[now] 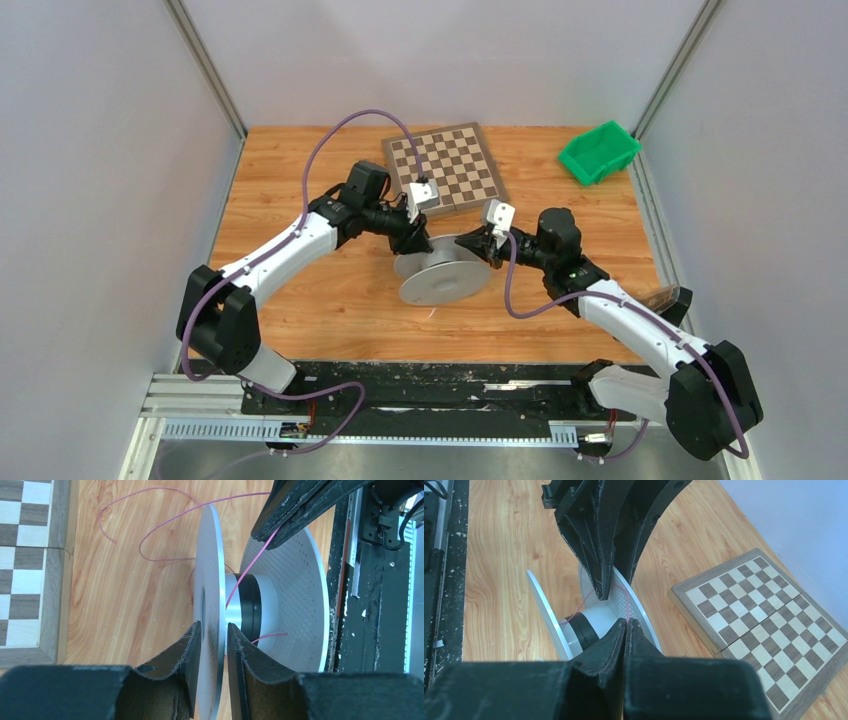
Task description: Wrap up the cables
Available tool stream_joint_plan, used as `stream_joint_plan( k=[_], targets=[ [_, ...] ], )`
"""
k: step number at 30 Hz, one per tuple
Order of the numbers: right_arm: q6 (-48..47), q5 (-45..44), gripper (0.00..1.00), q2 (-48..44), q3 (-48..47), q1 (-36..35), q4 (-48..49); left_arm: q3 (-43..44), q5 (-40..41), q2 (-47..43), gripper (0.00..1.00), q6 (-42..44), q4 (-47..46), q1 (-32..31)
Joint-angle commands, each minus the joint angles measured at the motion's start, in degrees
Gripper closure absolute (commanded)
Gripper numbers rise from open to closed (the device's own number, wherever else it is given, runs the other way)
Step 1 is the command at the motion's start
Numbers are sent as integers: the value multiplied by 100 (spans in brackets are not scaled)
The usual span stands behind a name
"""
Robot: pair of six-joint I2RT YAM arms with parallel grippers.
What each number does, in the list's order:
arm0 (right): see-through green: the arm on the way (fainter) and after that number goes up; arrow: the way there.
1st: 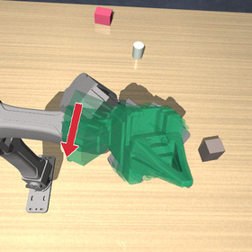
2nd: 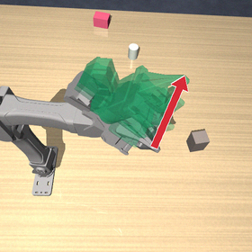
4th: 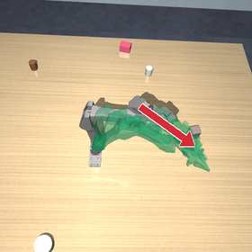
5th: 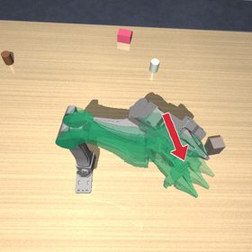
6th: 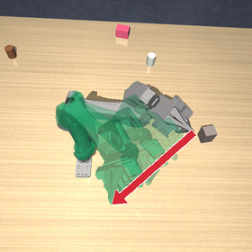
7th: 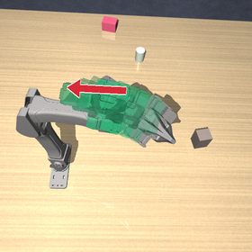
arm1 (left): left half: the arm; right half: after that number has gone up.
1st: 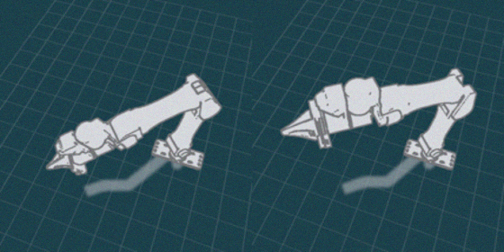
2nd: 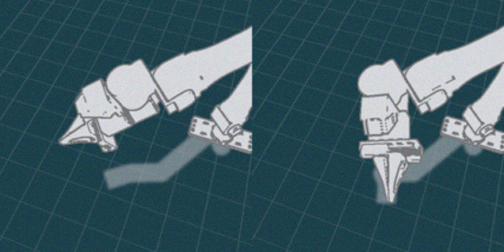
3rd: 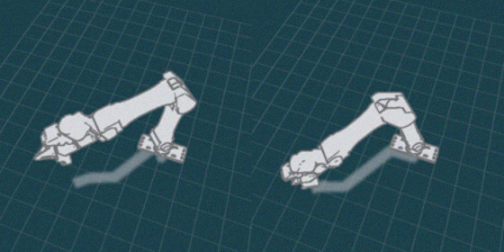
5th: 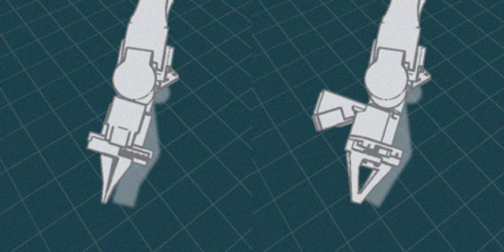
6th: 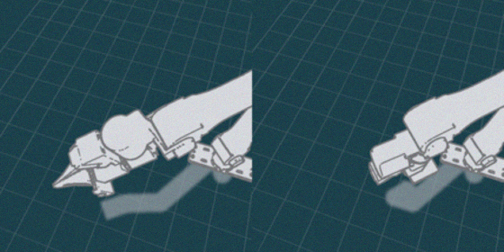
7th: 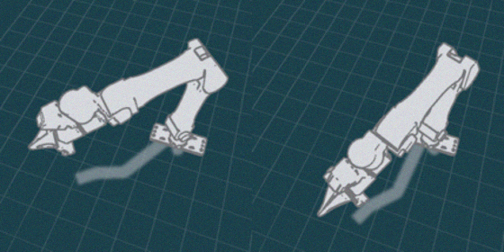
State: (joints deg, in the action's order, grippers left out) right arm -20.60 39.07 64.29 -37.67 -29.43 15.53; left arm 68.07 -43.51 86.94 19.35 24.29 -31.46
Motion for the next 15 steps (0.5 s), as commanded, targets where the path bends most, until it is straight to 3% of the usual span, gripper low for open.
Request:
stream_joint_plan(
  k=[1, 15],
  targets=[
    [12, 56, 100, -135, 70, -12, 250, -78, 15, 15, 69, -18, -127, 4],
    [-9, 87, 100, -66, 155, -19, 214, -135, 83, -6, 85, 98, 113, 2]
  ],
)
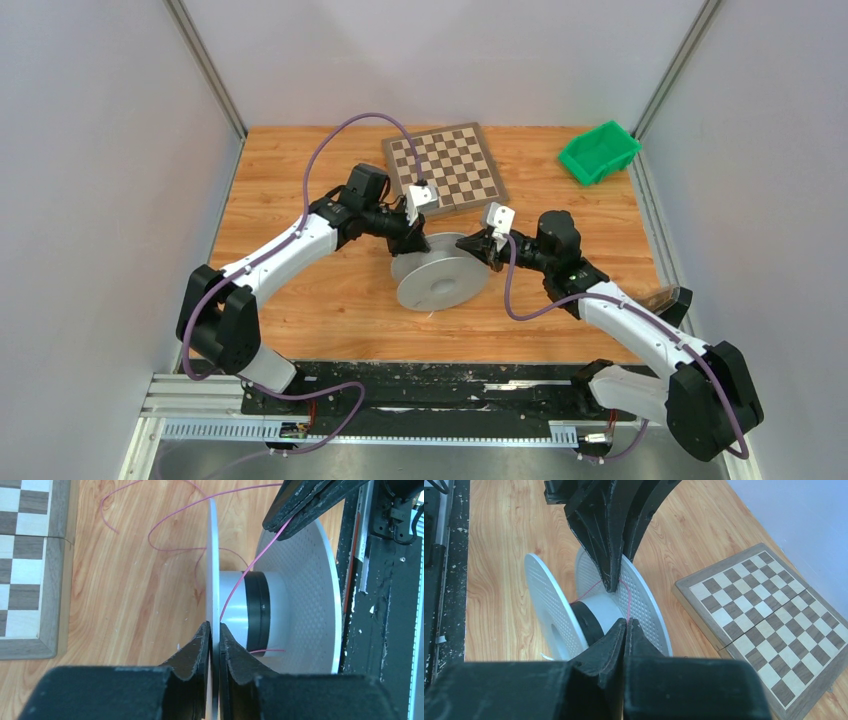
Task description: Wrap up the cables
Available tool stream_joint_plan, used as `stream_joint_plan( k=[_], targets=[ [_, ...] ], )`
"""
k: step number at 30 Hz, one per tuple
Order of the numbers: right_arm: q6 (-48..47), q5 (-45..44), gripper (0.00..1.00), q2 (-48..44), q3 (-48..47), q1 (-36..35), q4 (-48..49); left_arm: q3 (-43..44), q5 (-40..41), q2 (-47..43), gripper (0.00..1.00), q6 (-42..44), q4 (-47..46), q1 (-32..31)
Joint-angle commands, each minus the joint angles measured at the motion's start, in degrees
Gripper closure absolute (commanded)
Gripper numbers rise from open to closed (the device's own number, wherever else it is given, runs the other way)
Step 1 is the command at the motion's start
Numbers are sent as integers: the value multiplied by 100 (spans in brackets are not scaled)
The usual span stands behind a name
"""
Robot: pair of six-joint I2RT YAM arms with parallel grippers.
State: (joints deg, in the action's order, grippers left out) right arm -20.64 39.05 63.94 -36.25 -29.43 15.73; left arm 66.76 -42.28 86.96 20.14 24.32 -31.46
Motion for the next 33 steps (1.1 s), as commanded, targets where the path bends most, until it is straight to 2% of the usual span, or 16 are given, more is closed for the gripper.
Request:
stream_joint_plan(
  k=[1, 5, 11, 13, 15, 19, 21, 24, 28, 31, 33],
  targets=[
    [11, 100, 100, -11, 15, -19, 194, 9, -25, 20, 88, 27, 157, 5],
    [77, 112, 100, -5, 34, -20, 207, -9, -11, 68, 100, 54, 219, 6],
    [211, 74, 99, -13, 14, -21, 185, 19, -75, 6, 100, -55, 272, 4],
    [436, -19, 93, -35, -133, -51, 37, 89, -40, -70, 100, -266, 364, 5],
    [934, -364, 84, -98, -342, -54, -187, 178, 208, -196, 100, -517, 477, 6],
    [1968, -1718, 75, -207, -720, -54, -907, 163, 1381, -607, 100, -1380, 449, 5],
    [2197, -1815, 65, -403, -764, -57, -1175, 258, 1607, -802, 100, -1554, 707, 8],
    [2375, -1652, 57, -862, -632, -53, -1177, 385, 2195, -1160, 100, -1914, 1011, 7],
    [2810, -1913, 56, -1454, -491, -69, -1242, 367, 3177, -1711, 100, -2522, 1057, 1],
    [3666, -2422, 58, -1857, -497, -89, -1452, 312, 3539, -2084, 100, -2825, 929, 6],
    [3936, -2407, 58, -1993, -537, -89, -1720, 126, 3717, -2443, 100, -3033, 686, 9]
  ],
)
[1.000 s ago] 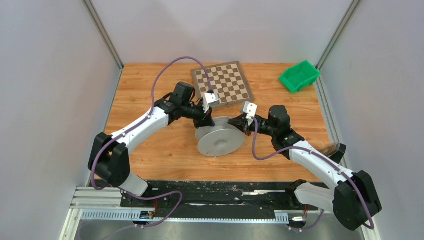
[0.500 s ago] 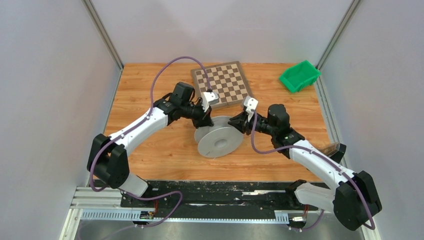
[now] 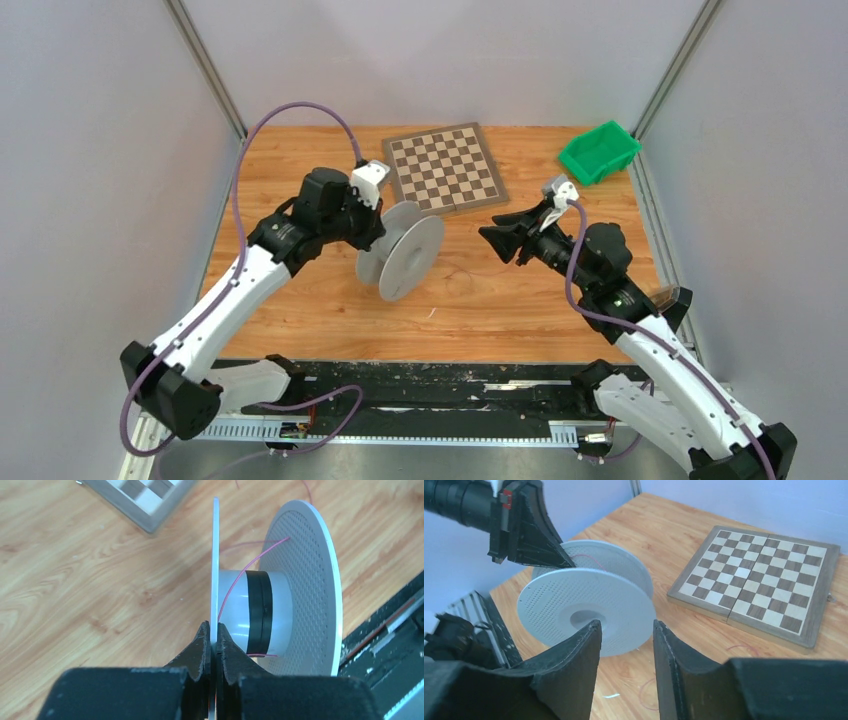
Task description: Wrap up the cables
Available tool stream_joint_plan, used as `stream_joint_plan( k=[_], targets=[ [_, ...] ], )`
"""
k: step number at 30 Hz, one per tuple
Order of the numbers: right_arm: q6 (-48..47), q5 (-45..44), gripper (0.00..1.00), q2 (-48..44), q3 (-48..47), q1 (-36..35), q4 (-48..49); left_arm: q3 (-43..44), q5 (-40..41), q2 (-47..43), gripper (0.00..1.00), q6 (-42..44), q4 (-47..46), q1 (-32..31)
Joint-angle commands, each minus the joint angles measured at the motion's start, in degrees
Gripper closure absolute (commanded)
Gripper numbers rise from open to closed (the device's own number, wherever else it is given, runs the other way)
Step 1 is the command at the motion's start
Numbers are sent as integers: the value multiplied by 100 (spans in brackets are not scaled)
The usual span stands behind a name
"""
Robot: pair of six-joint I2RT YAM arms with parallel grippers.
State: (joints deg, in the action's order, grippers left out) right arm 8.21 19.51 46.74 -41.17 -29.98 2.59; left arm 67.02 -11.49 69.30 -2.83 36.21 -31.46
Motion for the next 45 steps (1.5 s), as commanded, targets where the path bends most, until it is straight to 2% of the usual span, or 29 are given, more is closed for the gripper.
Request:
stream_joint_plan(
  k=[1, 7, 16, 18, 21, 24, 27, 31, 37, 40, 45],
  targets=[
    [1012, -402, 58, -323, -34, -35, -495, 30, 599, -902, 100, -780, -666, 11],
    [1186, -1011, 57, -596, -11, -35, -1046, -248, -162, -1337, 100, -1136, -532, 11],
    [786, -504, 53, -1225, 267, -38, -1208, 111, -1697, -1833, 100, -1533, 337, 10],
    [628, -271, 53, -1428, 461, -35, -973, 34, -2201, -2105, 100, -1589, 378, 13],
    [488, 593, 52, -1712, 860, -38, -373, -233, -2685, -2507, 100, -1609, 438, 10],
    [395, 1501, 48, -1992, 1538, -39, 817, -435, -3050, -2888, 100, -1757, 463, 16],
    [379, 1873, 45, -2190, 2070, -41, 1761, -608, -3513, -3078, 100, -1886, 325, 10],
    [393, 1658, 42, -2034, 2289, -55, 2386, -746, -3291, -3300, 100, -2135, 78, 17],
    [761, 2281, 40, -1422, 2548, -350, 3425, -653, -3114, -3302, 100, -2687, -329, 5],
    [555, 2479, 38, -1475, 2626, -625, 3452, -628, -2923, -3293, 100, -2830, -555, 11],
    [626, 2336, 36, -1619, 3094, -836, 3783, -536, -2710, -3132, 100, -3080, -897, 16]
  ],
)
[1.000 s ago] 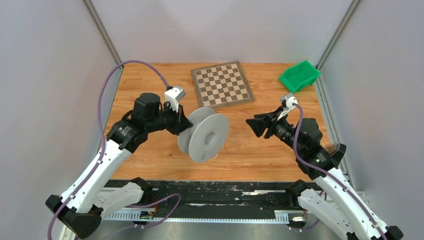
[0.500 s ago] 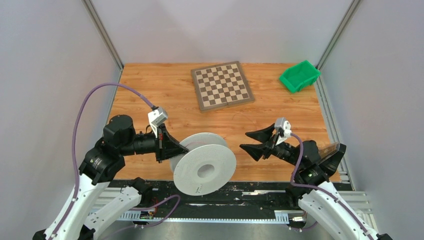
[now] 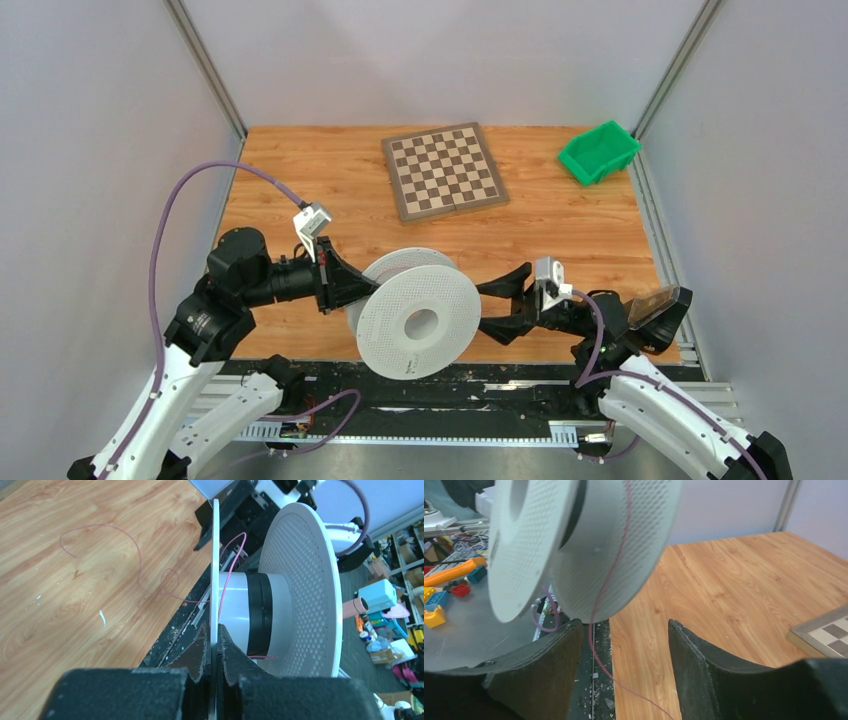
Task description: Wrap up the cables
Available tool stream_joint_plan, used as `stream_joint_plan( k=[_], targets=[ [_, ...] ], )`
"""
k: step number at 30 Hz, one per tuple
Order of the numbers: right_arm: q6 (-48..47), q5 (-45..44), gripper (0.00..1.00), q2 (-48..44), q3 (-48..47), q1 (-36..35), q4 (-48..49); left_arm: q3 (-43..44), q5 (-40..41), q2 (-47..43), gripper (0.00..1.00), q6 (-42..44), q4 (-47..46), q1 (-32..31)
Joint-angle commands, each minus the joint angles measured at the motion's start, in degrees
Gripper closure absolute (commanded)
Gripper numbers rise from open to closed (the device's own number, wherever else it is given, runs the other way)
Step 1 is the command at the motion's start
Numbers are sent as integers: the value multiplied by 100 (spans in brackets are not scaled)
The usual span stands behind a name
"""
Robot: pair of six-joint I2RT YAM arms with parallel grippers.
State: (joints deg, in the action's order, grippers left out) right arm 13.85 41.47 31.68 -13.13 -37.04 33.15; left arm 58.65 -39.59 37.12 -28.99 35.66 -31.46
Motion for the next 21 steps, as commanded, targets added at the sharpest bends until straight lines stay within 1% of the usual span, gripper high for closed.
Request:
stream_joint_plan(
  k=[1, 3, 4, 5, 9, 12, 18, 21],
  targets=[
    [139, 152, 34, -85, 386, -155, 895, 321, 123, 103, 100, -583, -886, 17],
    [162, 287, 26, -15, 479, -235, 1089, 342, 193, 136, 100, -743, -989, 13],
    [100, 342, 23, 35, 488, -299, 1101, 353, 260, 115, 100, -819, -1045, 12],
    [-5, 336, 23, 79, 487, -362, 1075, 343, 290, 83, 100, -850, -1097, 10],
    [-348, -79, 23, 280, 456, -475, 1013, 282, 363, -40, 100, -965, -1240, 12],
    [-393, 3, 24, 589, 431, -501, 1230, 247, 526, -122, 100, -1019, -1213, 13],
    [-402, 40, 25, 1785, 511, -838, 2080, 209, 509, -171, 100, -1078, -1261, 15],
    [-515, -165, 26, 2299, 476, -1115, 2389, 199, 585, -202, 100, -1025, -1230, 13]
  ],
)
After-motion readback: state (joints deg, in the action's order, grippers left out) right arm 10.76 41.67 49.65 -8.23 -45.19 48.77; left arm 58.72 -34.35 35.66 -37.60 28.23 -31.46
